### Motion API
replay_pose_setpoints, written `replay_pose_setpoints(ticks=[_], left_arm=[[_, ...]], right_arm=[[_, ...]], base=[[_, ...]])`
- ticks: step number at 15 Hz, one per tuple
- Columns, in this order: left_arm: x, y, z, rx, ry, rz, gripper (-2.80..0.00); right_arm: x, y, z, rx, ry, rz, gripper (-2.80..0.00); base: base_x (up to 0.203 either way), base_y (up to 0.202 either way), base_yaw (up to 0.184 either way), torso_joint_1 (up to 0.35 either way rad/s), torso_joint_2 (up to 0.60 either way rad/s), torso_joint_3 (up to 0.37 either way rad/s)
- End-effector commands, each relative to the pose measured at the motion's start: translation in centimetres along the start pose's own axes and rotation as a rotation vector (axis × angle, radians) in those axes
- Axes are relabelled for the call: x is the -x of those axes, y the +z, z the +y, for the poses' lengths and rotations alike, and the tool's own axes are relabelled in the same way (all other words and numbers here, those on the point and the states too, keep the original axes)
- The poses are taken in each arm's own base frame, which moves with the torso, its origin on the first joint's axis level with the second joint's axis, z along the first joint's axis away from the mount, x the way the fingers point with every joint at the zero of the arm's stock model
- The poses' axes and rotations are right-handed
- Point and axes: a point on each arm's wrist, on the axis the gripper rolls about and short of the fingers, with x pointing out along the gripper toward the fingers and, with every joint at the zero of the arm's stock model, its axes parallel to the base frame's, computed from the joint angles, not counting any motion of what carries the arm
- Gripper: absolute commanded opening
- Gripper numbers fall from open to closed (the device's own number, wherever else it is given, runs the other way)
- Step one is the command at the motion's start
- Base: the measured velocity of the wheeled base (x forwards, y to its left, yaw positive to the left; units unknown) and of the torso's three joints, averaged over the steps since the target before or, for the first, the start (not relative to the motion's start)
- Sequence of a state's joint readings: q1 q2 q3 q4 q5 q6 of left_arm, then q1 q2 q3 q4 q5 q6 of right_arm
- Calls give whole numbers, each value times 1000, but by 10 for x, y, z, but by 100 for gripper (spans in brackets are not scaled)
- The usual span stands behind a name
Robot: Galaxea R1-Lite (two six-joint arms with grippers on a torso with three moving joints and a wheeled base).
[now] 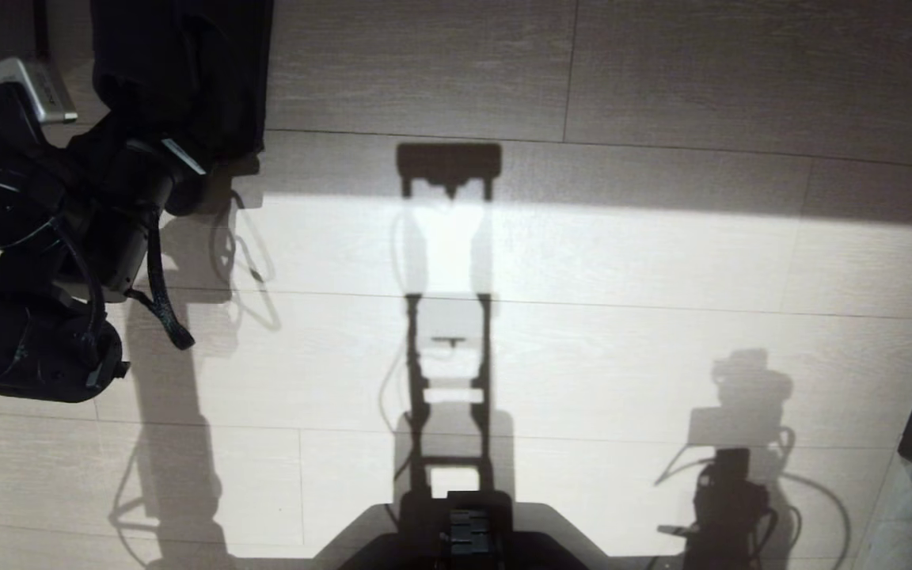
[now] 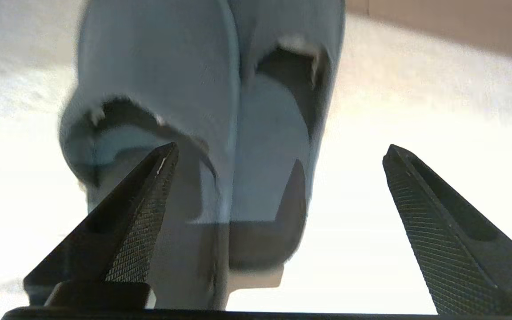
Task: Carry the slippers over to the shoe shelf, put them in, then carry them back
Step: Place the slippers on the floor
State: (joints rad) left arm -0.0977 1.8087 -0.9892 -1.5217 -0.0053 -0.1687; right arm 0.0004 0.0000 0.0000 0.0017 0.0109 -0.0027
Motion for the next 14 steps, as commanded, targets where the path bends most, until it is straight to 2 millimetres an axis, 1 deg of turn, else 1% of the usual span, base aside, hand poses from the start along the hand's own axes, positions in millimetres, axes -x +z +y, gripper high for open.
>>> replay_pose_setpoints(ticks=[1,5,6,7,8,9,11,12,13,14], left_arm=[[3,-1,-1,2,-26,12,0],[8,-8,-1,0,-28,41,0],[9,-13,-3,-6,-37,58,0],[11,-21,-9,-5,-60,84,0],[16,-29,-13,-14,-73,119,0],[21,-32,-15,-30,-80,141,0],[21,-21,-17,-33,-82,115,0],[21,-8,-17,-39,-74,82,0],[23,-3,-17,-45,-66,76,0],[23,-3,-17,-46,-65,76,0]], right_arm=[[0,0,0,0,1,-2,-280],[0,0,0,0,1,-2,-280],[0,0,0,0,0,-2,-280],[0,0,0,0,1,-2,-280],[0,0,0,0,-1,-2,-280],[0,0,0,0,1,-2,-280],[0,0,0,0,0,-2,-280],[0,0,0,0,2,-2,-280],[0,0,0,0,2,-2,-280],[0,0,0,0,3,-2,-280]], base=[[0,0,0,0,0,0],[0,0,0,0,0,0],[0,0,0,0,0,0],[0,0,0,0,0,0],[0,0,0,0,0,0],[0,0,0,0,0,0],[0,0,0,0,0,0],[0,0,0,0,0,0],[0,0,0,0,0,0],[0,0,0,0,0,0]])
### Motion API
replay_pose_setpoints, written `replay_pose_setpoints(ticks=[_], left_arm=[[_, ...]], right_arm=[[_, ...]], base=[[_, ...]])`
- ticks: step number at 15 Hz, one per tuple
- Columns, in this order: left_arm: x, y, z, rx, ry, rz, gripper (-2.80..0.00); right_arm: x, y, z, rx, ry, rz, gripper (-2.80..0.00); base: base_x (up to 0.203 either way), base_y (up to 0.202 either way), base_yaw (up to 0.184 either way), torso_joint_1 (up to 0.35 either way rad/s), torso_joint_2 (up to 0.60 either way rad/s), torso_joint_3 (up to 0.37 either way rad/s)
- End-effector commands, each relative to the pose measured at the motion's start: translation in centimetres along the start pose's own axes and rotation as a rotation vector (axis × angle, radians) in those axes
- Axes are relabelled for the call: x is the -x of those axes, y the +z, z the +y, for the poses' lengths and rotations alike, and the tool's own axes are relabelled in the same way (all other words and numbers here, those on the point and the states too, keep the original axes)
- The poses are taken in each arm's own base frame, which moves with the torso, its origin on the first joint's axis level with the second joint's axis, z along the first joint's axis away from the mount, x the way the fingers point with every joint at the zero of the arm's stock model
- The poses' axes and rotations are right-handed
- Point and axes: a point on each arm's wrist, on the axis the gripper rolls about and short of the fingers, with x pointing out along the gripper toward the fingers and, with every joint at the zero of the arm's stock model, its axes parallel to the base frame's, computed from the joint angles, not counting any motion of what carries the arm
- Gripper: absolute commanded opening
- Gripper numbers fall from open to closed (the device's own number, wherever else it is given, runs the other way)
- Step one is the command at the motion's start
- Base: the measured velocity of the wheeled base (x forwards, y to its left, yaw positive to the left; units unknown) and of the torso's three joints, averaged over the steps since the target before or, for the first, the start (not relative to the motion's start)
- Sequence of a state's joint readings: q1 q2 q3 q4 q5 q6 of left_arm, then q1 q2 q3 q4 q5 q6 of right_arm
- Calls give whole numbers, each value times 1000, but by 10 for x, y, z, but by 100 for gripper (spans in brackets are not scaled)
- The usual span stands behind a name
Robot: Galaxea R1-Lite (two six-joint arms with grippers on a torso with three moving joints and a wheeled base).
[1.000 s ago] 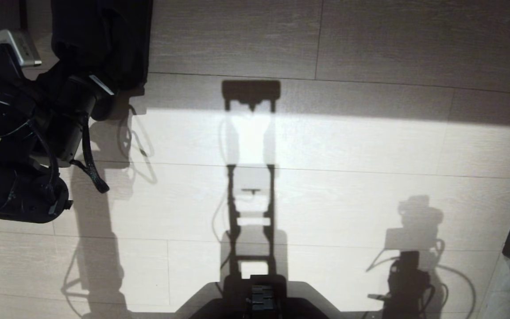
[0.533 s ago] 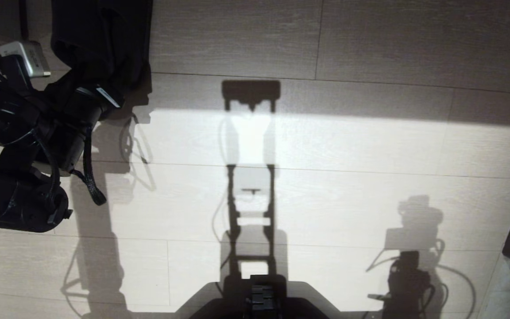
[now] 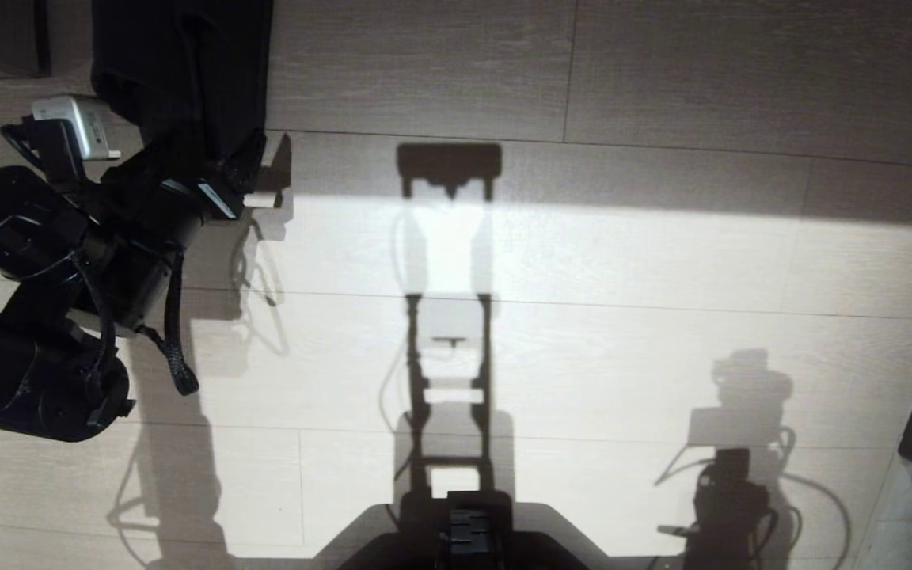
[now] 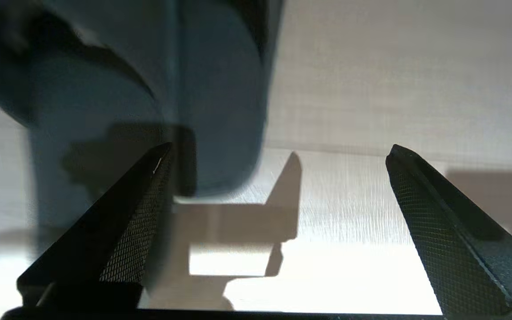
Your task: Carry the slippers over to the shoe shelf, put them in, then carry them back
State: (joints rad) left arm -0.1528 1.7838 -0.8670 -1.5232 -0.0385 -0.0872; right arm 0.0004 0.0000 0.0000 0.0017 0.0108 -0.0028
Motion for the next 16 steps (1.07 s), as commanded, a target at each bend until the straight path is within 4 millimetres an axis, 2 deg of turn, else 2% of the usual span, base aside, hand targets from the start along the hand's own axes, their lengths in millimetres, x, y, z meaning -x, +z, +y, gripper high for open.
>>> replay_pose_setpoints(ticks=[1,4,7,9,12,13,14,16], left_arm=[[6,13,-1,-11,1,-24,0],[17,32,1,-46,32,-51,0],[31,61,1,-81,42,-106,0],[40,67,0,-114,48,-108,0],[52,92,-1,-142,58,-118,0],[55,98,-2,-151,66,-108,-57],[61,108,-3,-166,81,-103,-280],[67,118,-4,-186,99,-77,-280]], right_arm=[[0,0,0,0,0,-1,-280],[0,0,0,0,0,-1,-280],[0,0,0,0,0,-2,-280],[0,0,0,0,0,-2,-280],[0,0,0,0,1,-2,-280],[0,0,0,0,1,-2,-280],[0,0,0,0,3,-2,-280],[0,0,0,0,0,-2,-280]], base=[[0,0,0,0,0,0],[0,0,0,0,0,0],[0,0,0,0,0,0],[0,0,0,0,0,0],[0,0,0,0,0,0],[0,0,0,0,0,0],[0,0,0,0,0,0],[0,0,0,0,0,0]])
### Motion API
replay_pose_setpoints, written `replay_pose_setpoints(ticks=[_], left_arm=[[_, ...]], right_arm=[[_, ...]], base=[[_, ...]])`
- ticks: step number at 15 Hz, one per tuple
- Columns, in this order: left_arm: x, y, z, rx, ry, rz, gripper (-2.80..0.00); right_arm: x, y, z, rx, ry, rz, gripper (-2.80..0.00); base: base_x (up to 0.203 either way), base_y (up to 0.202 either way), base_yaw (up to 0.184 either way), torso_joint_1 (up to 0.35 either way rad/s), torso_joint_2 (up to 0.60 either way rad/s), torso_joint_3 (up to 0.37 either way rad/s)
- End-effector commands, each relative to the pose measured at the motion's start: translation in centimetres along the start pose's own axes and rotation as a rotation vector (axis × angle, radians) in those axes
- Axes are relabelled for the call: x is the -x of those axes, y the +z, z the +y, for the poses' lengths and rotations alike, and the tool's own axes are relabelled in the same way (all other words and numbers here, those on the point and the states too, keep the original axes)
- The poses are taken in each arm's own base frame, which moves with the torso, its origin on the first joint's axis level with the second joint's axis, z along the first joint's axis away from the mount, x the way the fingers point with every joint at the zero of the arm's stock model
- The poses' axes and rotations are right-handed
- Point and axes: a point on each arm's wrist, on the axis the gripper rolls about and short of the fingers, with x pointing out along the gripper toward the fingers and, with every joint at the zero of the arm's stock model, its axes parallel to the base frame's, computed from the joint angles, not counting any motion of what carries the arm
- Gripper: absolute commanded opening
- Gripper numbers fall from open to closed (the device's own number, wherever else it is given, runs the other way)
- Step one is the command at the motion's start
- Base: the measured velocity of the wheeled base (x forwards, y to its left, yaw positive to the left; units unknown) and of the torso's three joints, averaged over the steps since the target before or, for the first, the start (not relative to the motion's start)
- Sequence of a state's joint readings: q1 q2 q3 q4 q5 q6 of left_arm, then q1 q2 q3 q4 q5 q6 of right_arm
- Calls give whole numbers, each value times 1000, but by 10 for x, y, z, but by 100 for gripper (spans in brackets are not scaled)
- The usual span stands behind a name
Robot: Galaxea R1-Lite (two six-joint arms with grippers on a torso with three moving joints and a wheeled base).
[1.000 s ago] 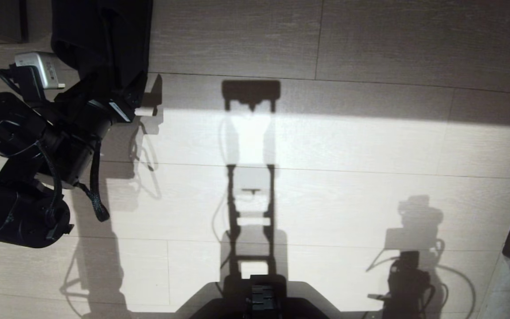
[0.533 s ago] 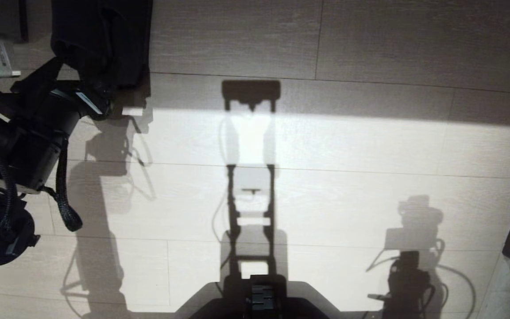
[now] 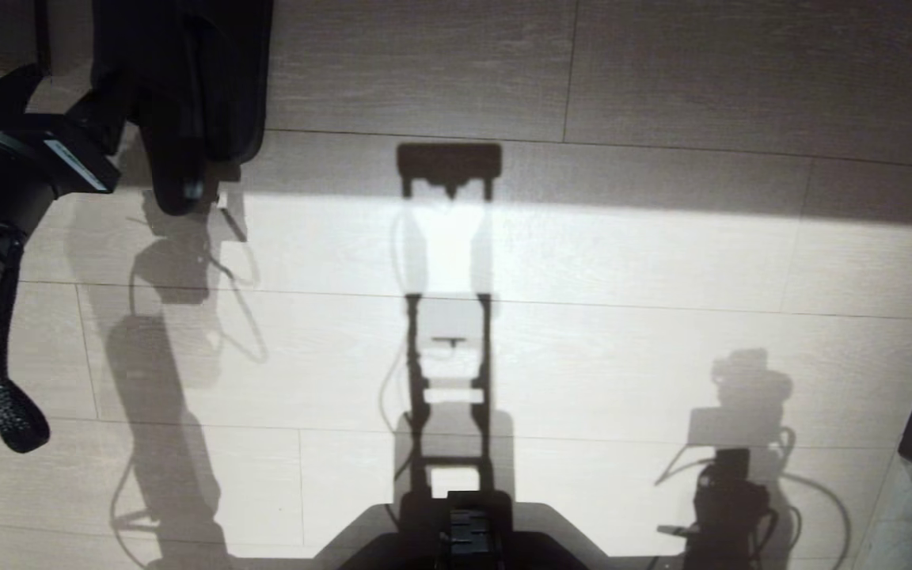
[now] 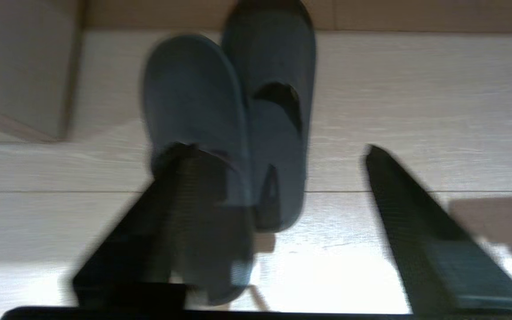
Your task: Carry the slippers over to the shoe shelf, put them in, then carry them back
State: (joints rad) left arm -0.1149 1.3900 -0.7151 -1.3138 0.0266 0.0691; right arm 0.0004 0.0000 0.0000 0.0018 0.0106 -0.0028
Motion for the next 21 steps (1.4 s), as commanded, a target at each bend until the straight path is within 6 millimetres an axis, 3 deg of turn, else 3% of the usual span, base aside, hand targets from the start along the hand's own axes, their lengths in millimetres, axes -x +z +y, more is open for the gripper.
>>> replay_pose_setpoints(ticks=[1,9,12,15,17,18,21], left_arm=[[13,29,3,-18,13,-42,-280],[68,97,11,-91,120,132,-280],[110,120,15,-100,130,224,-280],[174,145,18,-97,142,223,-280],[218,148,19,-106,159,228,-280],[230,144,17,-115,172,239,-280],[263,104,10,-147,184,306,-280]], right_arm=[[0,0,0,0,0,-2,-280],[0,0,0,0,0,-2,-280],[0,0,0,0,0,-2,-280],[0,0,0,0,1,-2,-280],[0,0,0,0,1,-2,-280],[0,0,0,0,0,-2,-280],[0,0,0,0,1,-2,-280]], base=[[0,0,0,0,0,0],[0,0,0,0,0,0],[0,0,0,0,0,0],[0,0,0,0,0,0],[0,0,0,0,0,0],[0,0,0,0,0,0],[0,0,0,0,0,0]])
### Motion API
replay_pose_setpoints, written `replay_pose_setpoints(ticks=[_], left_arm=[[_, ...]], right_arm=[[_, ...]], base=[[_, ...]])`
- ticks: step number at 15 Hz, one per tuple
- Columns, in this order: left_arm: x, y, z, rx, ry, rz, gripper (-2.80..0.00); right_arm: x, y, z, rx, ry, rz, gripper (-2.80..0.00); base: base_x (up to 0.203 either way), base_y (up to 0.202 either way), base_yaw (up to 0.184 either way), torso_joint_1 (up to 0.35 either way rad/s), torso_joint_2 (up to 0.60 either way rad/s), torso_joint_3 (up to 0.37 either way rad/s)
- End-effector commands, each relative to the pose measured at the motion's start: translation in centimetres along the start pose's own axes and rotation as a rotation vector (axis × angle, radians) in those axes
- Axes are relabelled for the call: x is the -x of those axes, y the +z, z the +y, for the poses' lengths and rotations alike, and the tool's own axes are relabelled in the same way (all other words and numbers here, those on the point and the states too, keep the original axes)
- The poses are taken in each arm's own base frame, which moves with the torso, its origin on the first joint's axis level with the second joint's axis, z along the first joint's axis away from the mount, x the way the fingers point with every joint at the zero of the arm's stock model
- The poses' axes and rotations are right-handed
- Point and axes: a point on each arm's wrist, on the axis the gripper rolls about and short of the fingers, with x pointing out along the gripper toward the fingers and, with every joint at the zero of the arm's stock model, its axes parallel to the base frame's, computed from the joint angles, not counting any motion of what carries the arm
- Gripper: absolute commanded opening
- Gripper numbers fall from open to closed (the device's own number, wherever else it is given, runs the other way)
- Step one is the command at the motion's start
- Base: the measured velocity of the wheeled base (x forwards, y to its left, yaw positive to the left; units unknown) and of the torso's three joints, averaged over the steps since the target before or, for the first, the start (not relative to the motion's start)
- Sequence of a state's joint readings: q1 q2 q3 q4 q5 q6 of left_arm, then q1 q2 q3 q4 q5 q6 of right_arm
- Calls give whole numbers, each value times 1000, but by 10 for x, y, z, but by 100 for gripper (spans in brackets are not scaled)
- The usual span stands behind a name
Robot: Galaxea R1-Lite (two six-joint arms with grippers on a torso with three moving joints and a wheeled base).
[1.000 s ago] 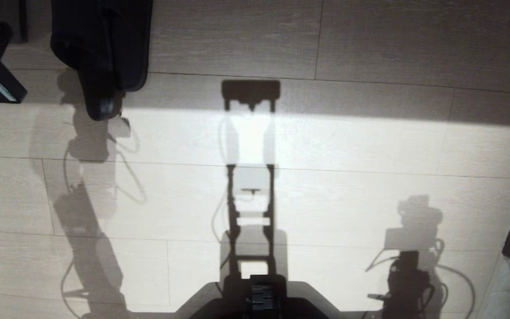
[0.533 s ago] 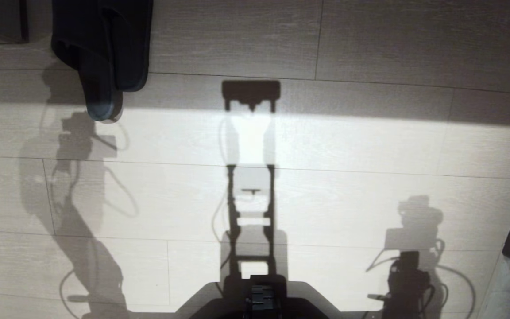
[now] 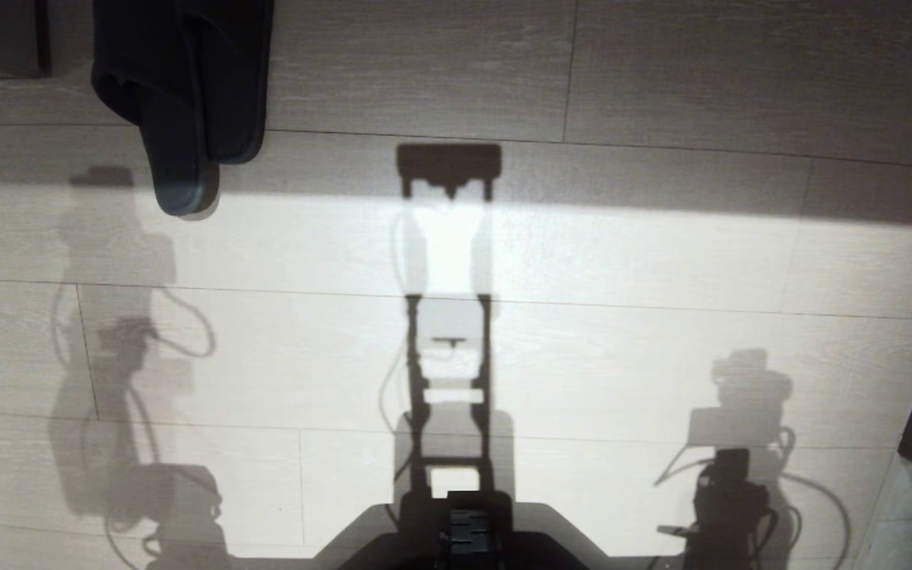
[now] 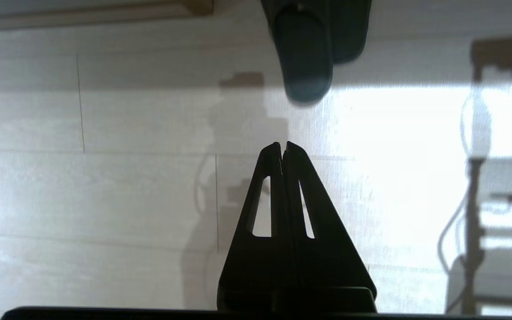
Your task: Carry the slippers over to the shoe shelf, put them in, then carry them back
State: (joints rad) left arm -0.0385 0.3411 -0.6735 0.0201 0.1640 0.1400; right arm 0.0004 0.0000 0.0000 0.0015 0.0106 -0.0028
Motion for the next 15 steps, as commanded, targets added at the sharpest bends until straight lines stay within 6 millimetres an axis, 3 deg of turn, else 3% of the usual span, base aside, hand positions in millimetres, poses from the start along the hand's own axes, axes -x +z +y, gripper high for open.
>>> replay_pose_setpoints(ticks=[1,9,11,13,15], left_arm=[[26,-36,-4,-12,2,-10,-280],[31,-160,-21,-32,-81,121,-280],[32,-164,-23,-25,-135,122,-280],[35,-178,-24,-24,-170,267,-280],[36,-181,-25,0,-192,297,-280]], right_arm=[[0,0,0,0,0,0,-280],[0,0,0,0,0,-1,-280],[0,0,0,0,0,-1,-280],[0,0,0,0,1,0,-280],[0,0,0,0,1,0,-280]], base=[[0,0,0,0,0,0],[0,0,0,0,0,0],[0,0,0,0,0,0],[0,0,0,0,0,0],[0,0,0,0,0,0]])
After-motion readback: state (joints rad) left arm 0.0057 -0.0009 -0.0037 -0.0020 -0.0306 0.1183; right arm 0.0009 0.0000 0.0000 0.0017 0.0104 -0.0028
